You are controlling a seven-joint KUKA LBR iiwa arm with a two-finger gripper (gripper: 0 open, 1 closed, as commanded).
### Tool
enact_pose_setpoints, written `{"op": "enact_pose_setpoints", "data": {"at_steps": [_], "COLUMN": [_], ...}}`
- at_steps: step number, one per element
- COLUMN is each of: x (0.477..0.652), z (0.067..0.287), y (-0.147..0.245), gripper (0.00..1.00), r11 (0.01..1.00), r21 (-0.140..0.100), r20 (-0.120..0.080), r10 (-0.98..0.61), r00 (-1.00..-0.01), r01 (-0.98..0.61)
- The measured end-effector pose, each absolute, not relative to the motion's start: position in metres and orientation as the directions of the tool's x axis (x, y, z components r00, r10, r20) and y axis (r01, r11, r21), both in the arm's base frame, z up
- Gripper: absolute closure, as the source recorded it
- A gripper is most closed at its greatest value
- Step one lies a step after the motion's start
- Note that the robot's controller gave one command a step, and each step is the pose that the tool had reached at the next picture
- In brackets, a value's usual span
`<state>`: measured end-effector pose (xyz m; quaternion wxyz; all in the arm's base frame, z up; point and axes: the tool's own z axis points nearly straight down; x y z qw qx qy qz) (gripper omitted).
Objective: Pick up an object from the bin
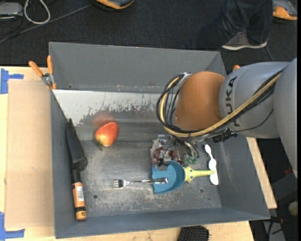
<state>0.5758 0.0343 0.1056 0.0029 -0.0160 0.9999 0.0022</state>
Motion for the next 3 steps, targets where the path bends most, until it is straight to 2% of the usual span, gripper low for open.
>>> {"op": "enact_pose_setpoints", "data": {"at_steps": [3], "x": [0.574], "z": [0.223], "y": [0.035], "gripper": [1.00], "r11": [1.000], "r21": [0.005], "r20": [0.004], "r10": [-0.031], "r00": [-1.000], "r01": [-0.031]}}
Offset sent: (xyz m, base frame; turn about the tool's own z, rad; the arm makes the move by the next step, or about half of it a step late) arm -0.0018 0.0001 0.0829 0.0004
